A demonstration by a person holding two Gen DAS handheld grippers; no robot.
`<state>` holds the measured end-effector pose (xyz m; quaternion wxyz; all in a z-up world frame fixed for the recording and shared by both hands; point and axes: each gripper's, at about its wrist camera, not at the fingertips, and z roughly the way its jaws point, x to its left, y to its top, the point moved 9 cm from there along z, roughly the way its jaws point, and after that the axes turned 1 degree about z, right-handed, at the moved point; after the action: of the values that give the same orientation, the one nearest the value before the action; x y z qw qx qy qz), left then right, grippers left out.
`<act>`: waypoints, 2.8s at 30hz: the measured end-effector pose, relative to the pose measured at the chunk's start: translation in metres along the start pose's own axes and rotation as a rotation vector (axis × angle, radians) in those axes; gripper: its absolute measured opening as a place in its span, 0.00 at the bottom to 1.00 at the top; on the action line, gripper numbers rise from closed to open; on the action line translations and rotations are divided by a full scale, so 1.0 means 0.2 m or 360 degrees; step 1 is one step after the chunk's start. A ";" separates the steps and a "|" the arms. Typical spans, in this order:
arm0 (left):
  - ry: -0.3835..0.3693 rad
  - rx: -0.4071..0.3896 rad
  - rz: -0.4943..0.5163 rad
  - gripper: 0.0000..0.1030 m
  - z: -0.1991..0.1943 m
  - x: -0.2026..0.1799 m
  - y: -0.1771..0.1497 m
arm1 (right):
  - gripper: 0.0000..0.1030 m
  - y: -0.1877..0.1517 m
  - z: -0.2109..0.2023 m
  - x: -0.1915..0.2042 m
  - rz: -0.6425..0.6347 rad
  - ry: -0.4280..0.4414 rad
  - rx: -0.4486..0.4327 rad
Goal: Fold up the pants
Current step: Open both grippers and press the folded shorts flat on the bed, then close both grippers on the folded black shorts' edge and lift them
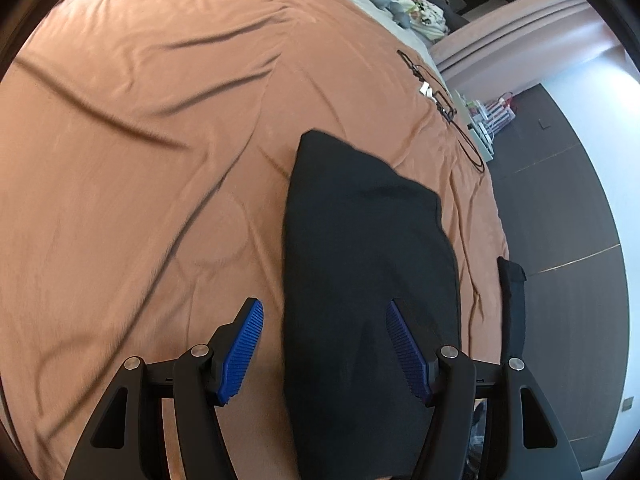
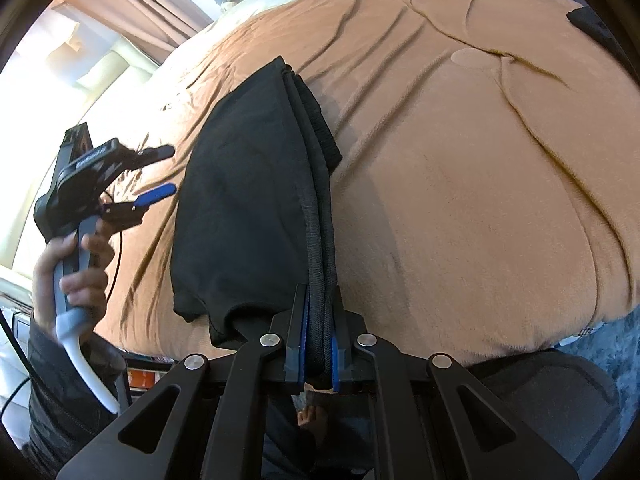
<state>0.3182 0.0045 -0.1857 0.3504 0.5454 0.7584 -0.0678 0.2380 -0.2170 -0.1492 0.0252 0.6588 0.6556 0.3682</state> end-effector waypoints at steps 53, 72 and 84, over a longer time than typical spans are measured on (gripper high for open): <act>-0.0023 0.0025 -0.0139 0.40 0.22 0.05 0.11 | 0.51 0.77 0.59 0.13 -0.0359 0.0223 0.0216; -0.0116 0.0069 -0.0147 0.40 0.31 0.04 0.16 | 0.63 0.78 0.67 0.13 -0.0272 0.0510 0.0376; -0.0129 0.0037 -0.0101 0.14 0.27 0.01 0.15 | 0.28 0.78 0.60 0.11 -0.0308 0.0475 0.0297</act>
<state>0.3687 -0.0086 -0.2191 0.3723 0.5219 0.7596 -0.1097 0.4285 -0.1663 -0.1458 -0.0981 0.5304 0.7436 0.3951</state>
